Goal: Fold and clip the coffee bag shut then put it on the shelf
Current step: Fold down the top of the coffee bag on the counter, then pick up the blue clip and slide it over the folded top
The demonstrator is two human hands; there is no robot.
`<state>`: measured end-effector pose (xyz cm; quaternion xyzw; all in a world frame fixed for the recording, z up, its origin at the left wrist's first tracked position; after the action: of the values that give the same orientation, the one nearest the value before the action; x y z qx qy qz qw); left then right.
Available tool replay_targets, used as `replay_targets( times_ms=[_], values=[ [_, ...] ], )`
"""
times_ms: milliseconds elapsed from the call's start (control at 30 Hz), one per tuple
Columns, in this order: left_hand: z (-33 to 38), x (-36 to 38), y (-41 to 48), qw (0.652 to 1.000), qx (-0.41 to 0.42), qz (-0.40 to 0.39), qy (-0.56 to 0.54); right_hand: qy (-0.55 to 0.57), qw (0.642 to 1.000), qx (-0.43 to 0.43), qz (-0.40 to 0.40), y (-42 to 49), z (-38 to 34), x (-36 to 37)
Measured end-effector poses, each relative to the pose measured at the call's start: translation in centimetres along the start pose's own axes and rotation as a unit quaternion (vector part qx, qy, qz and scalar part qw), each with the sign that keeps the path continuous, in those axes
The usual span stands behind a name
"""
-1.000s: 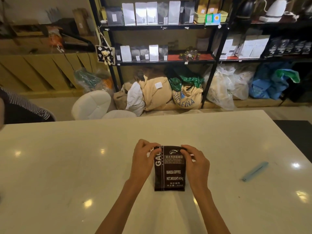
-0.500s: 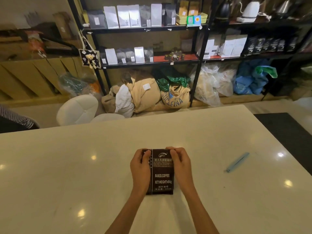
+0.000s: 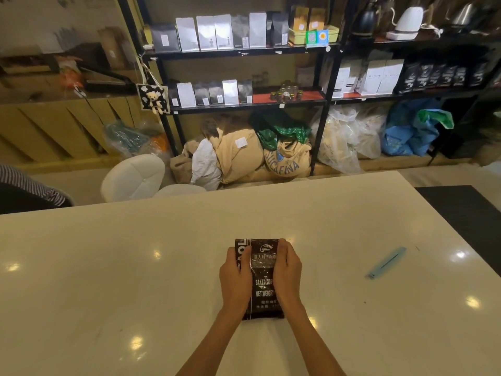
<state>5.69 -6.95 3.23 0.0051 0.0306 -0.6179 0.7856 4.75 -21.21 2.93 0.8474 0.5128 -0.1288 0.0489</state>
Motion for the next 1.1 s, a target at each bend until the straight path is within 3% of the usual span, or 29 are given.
replay_targets(
  times_ms=[100, 300, 467, 533, 600, 700, 767, 867, 933, 1000, 1100],
  values=[
    [0.3, -0.3, 0.6, 1.000, -0.001, 0.027, 0.005, -0.036, 0.997, -0.001, -0.075, -1.2, 0.9, 0.2],
    [-0.2, 0.9, 0.2, 0.999, -0.013, 0.036, -0.025, -0.105, 0.994, -0.015, -0.010, -1.8, 1.8, -1.4],
    [-0.1, 2.5, -0.7, 1.000, 0.003, 0.018, -0.021, -0.071, 0.993, 0.055, -0.081, -0.2, 2.4, -4.0],
    [0.1, 3.5, -1.1, 1.000, 0.013, -0.008, -0.008, -0.091, 0.993, 0.048, -0.059, 0.7, 2.9, -7.4],
    [0.1, 4.3, -1.6, 1.000, 0.017, -0.022, -0.012, -0.168, 0.986, -0.014, 0.008, 2.0, 2.7, -12.8],
    [-0.2, 4.9, -1.9, 0.999, 0.027, -0.016, -0.018, -0.357, 0.926, -0.112, 0.050, 5.0, 4.1, -20.2],
    [-0.4, 5.1, -2.0, 0.999, 0.033, -0.009, -0.018, -0.423, 0.893, -0.154, 0.018, 7.5, 6.7, -23.4],
    [-0.3, 5.2, -2.1, 0.999, 0.039, 0.007, -0.010, -0.549, 0.811, -0.201, -0.014, 9.9, 9.8, -25.4],
    [-0.3, 5.2, -2.3, 0.999, 0.046, 0.017, -0.013, -0.572, 0.788, -0.225, -0.043, 10.8, 10.7, -25.2],
    [-0.2, 5.2, -2.6, 0.998, 0.053, 0.022, -0.012, -0.553, 0.803, -0.218, -0.039, 10.8, 10.5, -24.8],
    [-0.8, 5.0, -2.8, 0.998, 0.049, 0.009, -0.032, -0.457, 0.869, -0.190, -0.025, 9.7, 8.6, -23.3]
  ],
)
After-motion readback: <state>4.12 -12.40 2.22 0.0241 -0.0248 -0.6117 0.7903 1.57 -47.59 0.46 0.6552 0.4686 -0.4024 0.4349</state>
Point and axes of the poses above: each hand's wrist, its own y-axis towards the middle knuckle, its own x-axis out of the palm, z = x × y, the point moved 6 cm from there along y, towards the middle knuckle, and after that the axes turned 11 degrees about -y, right-handed, at the moved point
